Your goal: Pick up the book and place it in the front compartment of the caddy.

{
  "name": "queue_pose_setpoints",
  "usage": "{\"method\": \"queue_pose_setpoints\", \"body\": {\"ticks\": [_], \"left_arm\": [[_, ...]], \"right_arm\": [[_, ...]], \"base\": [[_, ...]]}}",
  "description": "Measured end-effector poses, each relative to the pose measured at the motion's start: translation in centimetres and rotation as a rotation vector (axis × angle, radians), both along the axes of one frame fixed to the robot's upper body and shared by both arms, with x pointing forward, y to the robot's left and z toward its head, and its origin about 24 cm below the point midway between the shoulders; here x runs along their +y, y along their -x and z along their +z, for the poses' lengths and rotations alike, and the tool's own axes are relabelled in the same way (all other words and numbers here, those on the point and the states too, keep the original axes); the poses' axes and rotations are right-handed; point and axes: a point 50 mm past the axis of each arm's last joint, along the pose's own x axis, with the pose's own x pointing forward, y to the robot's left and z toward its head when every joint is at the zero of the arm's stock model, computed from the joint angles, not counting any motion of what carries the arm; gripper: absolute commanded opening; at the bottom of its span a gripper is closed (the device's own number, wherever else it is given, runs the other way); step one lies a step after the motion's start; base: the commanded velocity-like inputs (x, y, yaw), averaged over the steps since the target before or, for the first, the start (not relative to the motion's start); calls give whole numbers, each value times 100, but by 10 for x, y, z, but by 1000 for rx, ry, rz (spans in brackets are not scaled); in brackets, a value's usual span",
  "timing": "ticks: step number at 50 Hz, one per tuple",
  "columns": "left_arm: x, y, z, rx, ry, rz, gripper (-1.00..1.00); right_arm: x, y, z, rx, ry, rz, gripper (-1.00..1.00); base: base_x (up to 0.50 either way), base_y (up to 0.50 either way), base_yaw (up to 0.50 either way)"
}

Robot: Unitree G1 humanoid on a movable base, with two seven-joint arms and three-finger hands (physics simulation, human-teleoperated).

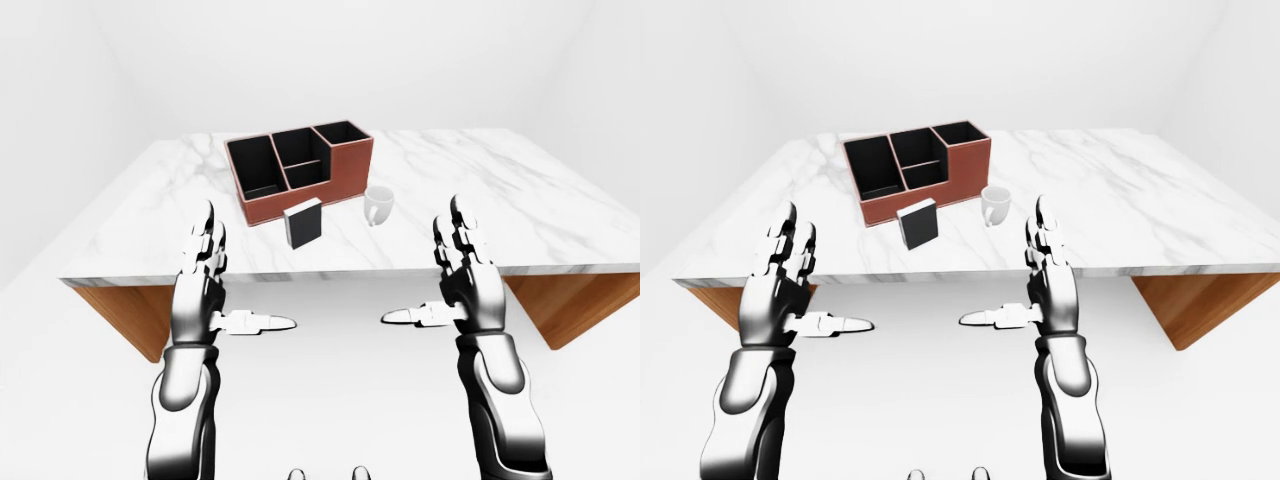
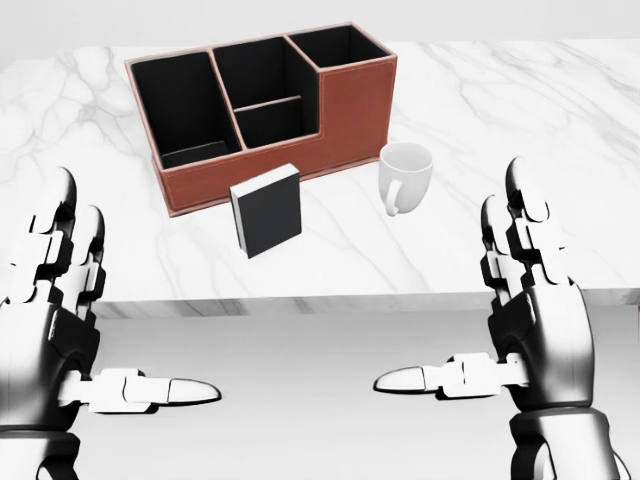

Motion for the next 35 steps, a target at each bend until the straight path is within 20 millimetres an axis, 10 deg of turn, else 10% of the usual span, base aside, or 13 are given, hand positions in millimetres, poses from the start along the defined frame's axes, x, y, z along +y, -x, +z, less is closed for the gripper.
{"method": "queue_pose_setpoints", "body": {"ticks": [16, 35], "left_arm": [[0, 0, 0, -1, -1, -1, 100], [0, 0, -1, 3, 0, -1, 100]], "right_arm": [[3, 2, -1, 2, 0, 19, 100], [6, 3, 1, -5, 13, 34, 100]], "base": [[0, 49, 0], [0, 0, 0]]}}
